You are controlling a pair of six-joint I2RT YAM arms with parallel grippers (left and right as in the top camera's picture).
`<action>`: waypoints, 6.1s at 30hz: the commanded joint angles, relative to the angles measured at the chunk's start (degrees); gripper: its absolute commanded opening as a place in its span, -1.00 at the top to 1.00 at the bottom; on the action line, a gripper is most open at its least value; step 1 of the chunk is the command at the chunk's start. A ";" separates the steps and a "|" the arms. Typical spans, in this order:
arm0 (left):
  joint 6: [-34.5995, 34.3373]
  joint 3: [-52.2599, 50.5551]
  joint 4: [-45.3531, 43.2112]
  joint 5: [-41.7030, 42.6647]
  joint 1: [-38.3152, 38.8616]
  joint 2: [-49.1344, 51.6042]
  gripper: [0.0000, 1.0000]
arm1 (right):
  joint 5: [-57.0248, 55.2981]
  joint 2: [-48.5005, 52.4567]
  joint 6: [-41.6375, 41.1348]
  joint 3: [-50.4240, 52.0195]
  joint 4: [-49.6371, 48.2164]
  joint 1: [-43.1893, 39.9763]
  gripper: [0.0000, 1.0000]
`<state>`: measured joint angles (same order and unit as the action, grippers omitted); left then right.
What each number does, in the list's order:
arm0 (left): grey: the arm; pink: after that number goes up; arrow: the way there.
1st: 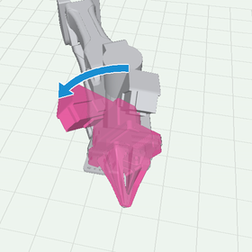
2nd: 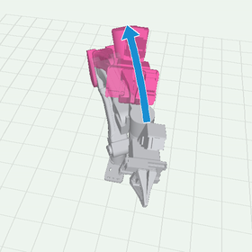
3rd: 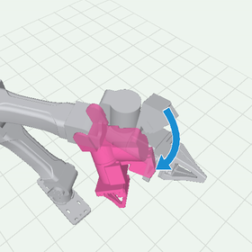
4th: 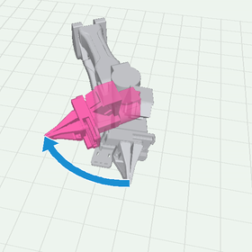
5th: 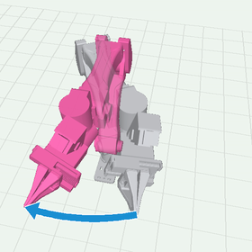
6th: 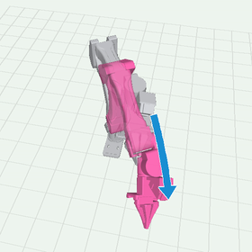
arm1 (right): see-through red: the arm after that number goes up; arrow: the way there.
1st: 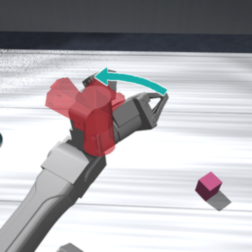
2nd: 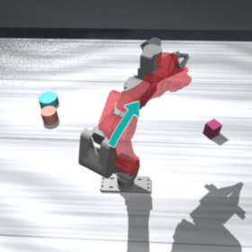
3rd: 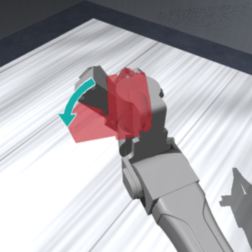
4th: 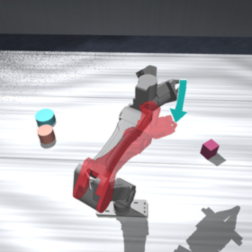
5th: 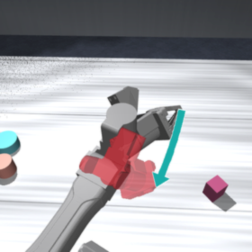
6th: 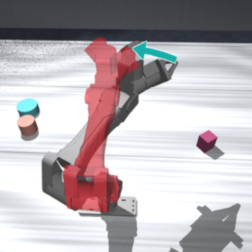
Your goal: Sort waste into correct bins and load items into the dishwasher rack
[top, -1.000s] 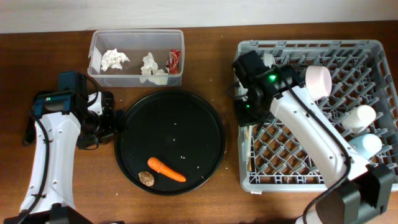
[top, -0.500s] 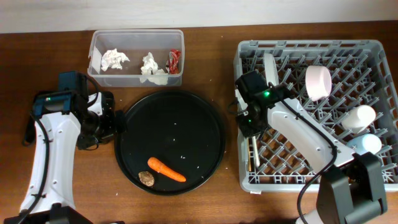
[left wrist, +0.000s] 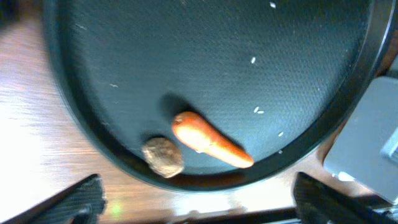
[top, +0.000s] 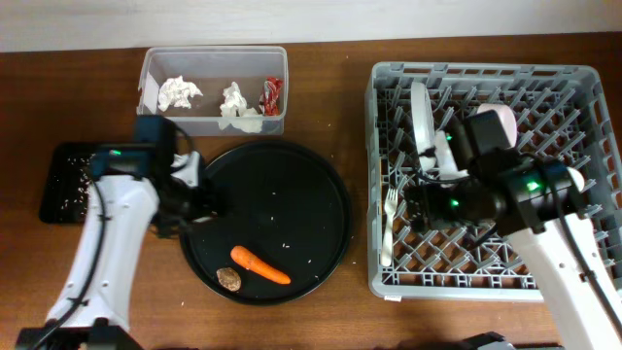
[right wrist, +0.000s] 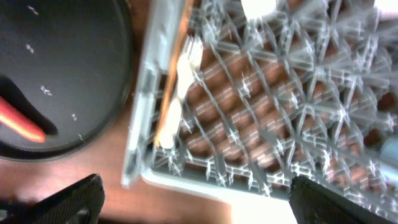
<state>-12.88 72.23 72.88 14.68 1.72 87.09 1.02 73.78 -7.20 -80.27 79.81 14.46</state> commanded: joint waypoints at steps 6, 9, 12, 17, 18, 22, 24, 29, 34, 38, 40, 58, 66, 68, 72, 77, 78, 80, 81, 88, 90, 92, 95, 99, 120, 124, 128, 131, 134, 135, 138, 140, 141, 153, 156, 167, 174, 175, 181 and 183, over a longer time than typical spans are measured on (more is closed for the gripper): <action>-43.54 -20.96 -17.53 3.10 21.22 -0.55 -0.99 | 1.16 0.57 0.94 -0.04 0.98 -7.80 -0.97; -48.92 -26.95 -26.25 0.28 22.80 -0.55 -0.99 | 1.16 0.57 0.96 -0.04 0.98 -7.80 -0.97; -52.52 -30.49 -30.21 -3.52 22.80 -0.55 -0.99 | 1.16 0.57 0.96 -0.04 0.98 -7.80 -0.97; -53.90 -31.30 -32.61 -12.85 22.80 -0.52 -0.06 | 1.14 0.57 0.96 -0.04 1.01 -7.80 -0.97; -53.83 -31.30 -33.00 -13.05 22.80 -0.52 0.07 | 1.14 0.57 0.96 -0.04 0.98 -7.80 -0.97; -52.24 -30.86 -33.88 -13.07 22.77 -0.55 0.79 | 1.14 0.57 0.96 -0.04 1.01 -7.80 -0.97; -48.09 -29.14 -33.75 -13.03 22.77 -0.61 0.94 | 1.14 0.57 0.96 -0.04 1.01 -7.80 -0.97; -40.68 -19.21 -28.35 -21.44 20.72 -6.05 0.95 | 1.14 0.57 0.96 -0.04 1.01 -7.80 -0.97; -36.28 -15.91 -30.88 -24.35 0.42 -9.73 0.98 | 1.18 0.57 0.94 -0.04 1.05 -7.80 -0.97; -29.62 -15.91 -42.07 -19.08 -17.25 -6.80 0.98 | 1.40 0.57 0.92 -0.04 1.22 -7.80 -0.97; -29.62 -15.91 -45.90 -14.99 -23.52 -3.69 0.98 | 1.40 0.57 0.94 -0.02 1.55 -7.80 -0.97; -25.77 -11.56 -51.36 -9.29 -33.11 9.46 -0.72 | 1.38 0.57 0.92 -0.02 2.08 -7.80 -0.98; -24.70 -9.97 -22.86 -3.96 -15.15 -2.67 -0.98 | 1.38 0.57 0.94 -0.04 2.03 -7.80 -0.98; -23.67 -10.60 -14.80 -5.31 -5.46 -2.54 -0.98 | 1.36 0.57 0.94 -0.02 2.01 -7.80 -0.98; -23.74 -17.18 -11.47 -6.97 9.22 -2.51 -0.98 | 1.36 0.57 0.94 -0.02 2.08 -7.80 -0.98; -26.27 -25.86 -18.67 -6.95 10.14 -2.51 -0.98 | 1.38 0.57 0.94 -0.02 2.10 -7.78 -0.98; -26.27 -26.49 -19.93 -6.99 10.14 -2.49 -0.98 | 1.38 0.57 0.94 -0.02 2.12 -7.80 -0.98; -26.08 -27.19 -22.71 -7.15 10.14 -2.45 -0.99 | 1.38 0.57 0.94 -0.02 2.14 -7.80 -0.98; -26.08 -27.19 -23.04 -7.23 10.14 -2.45 -0.98 | 1.38 0.57 0.94 -0.02 2.21 -7.80 -0.98; -26.08 -27.26 -24.72 -8.94 10.19 0.57 -0.96 | 1.38 0.57 0.94 -0.02 2.32 -7.78 -0.98; -26.08 -27.26 -25.35 -8.90 10.19 3.32 -0.90 | 1.38 0.57 0.94 -0.02 2.38 -7.80 -0.98; -26.08 -27.26 -25.64 -8.46 10.19 4.46 -0.86 | 1.38 0.57 0.96 -0.02 2.49 -7.80 -0.99; -26.08 -27.26 -25.70 -8.41 10.19 4.46 -0.29 | 1.36 0.57 0.94 -0.02 2.49 -7.80 -0.98; -26.05 -26.93 -25.75 -8.26 10.16 4.46 0.18 | 1.36 0.57 0.94 -0.02 2.49 -7.80 -0.98; -18.27 -3.72 -29.79 -14.67 -22.49 5.60 0.34 | 1.38 0.57 0.92 -0.02 2.54 -7.80 -0.99; -18.27 -3.72 -28.85 -14.71 -22.51 5.95 -0.20 | 1.38 0.57 0.94 -0.02 2.75 -7.80 -0.99; -17.07 -3.69 -27.91 -10.14 -22.25 5.79 -0.21 | 2.21 0.57 0.90 -0.02 2.71 -7.80 -0.98; -10.91 -3.32 -27.58 -3.87 -16.09 4.46 -0.23 | 11.10 0.59 0.92 -0.02 -0.83 -7.78 -0.97; -0.92 -3.32 -23.30 -7.32 2.89 4.28 -0.44 | 12.00 0.94 0.94 -0.04 -9.57 -7.80 -0.97; 1.66 -3.32 -20.20 -9.27 7.10 4.28 -0.59 | 9.88 1.57 0.94 -0.04 -11.54 -7.80 -0.97; 3.56 -3.32 -4.59 -11.96 11.47 4.26 -0.93 | 8.00 4.37 0.94 -0.04 -6.40 -11.54 -0.97; 3.54 -3.32 3.54 -11.93 9.29 4.09 -0.93 | 7.98 4.07 0.96 -0.04 -0.87 -15.26 -0.97; 3.56 -3.34 5.64 -11.98 7.87 3.39 -0.93 | 7.98 3.17 0.98 -0.04 0.79 -17.29 -0.97; -1.40 -18.62 -10.23 -17.49 5.99 -58.82 -0.99 | 5.84 -39.04 3.96 20.92 -8.92 -20.96 -0.97; -1.40 -18.62 -10.10 -17.49 5.99 -60.17 -0.99 | 5.84 -38.93 3.96 20.92 -8.92 -20.96 -0.97; -1.40 -18.62 -10.08 -17.49 5.99 -60.13 -0.99 | 3.96 -43.54 4.00 21.53 -10.19 -16.31 -0.97; -1.40 -18.62 -10.05 -17.49 5.99 -60.13 -0.99 | 3.15 -67.25 3.76 51.52 -43.56 -9.92 -0.97; -1.40 -18.62 -10.01 -17.49 5.99 -60.13 -0.99 | 3.52 -70.40 3.76 56.22 -49.00 -9.92 -0.97; -1.40 -18.62 -9.86 -17.49 5.99 -60.13 -0.99 | 2.60 -73.59 4.00 76.08 -81.81 -10.86 -0.97; -1.40 -18.62 -9.86 -17.49 5.99 -60.13 -0.99 | 0.46 -73.59 4.28 79.95 -88.72 -11.56 -0.97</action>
<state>-13.54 53.76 63.13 -2.22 7.84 27.24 3.79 0.75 -3.81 -2.39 -7.11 3.73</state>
